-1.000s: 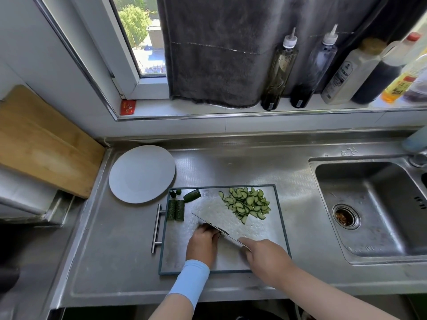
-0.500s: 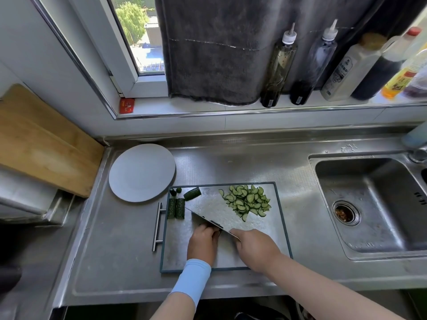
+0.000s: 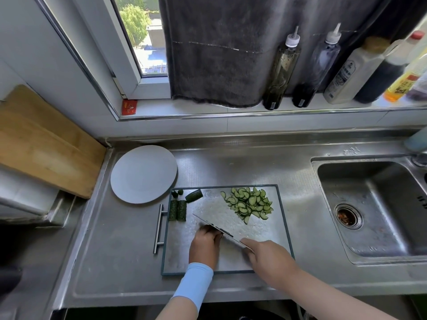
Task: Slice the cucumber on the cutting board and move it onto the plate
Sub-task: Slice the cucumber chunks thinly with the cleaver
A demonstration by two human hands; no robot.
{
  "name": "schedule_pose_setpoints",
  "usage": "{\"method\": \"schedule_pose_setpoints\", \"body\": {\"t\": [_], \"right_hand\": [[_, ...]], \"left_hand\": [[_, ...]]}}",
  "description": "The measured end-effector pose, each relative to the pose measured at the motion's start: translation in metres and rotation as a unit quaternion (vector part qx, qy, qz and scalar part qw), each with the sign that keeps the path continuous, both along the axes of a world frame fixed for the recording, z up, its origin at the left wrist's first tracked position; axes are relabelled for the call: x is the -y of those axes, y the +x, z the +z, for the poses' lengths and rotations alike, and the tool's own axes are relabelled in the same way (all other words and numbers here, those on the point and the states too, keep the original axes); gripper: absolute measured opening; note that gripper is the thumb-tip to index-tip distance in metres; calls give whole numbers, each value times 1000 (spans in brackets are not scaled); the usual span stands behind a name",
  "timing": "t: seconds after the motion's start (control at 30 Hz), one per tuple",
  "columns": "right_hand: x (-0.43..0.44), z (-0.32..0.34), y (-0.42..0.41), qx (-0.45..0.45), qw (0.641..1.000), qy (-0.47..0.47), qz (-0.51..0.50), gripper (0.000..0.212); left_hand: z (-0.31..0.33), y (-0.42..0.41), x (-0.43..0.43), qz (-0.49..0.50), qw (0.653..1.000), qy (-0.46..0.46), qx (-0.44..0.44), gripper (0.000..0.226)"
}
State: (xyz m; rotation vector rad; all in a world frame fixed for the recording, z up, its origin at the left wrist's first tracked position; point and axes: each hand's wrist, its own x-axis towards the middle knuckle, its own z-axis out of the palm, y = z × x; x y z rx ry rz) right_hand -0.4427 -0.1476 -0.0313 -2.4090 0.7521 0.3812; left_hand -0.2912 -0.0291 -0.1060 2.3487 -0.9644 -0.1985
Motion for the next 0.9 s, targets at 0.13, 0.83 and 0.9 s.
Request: {"method": "schedule_pose_setpoints", "body": {"t": [0.13, 0.83, 0.9], "right_hand": [[0, 1, -3, 2, 1000, 4, 3, 35], [-8, -6, 29, -12, 999, 33, -22, 30], [-8, -4, 25, -8, 999, 27, -20, 28]], "left_hand": [[2, -1, 0, 0, 1000, -6, 8, 21], [-11, -4, -3, 33, 999, -23, -30, 12], [-9, -4, -3, 32, 999, -22, -35, 11]]}}
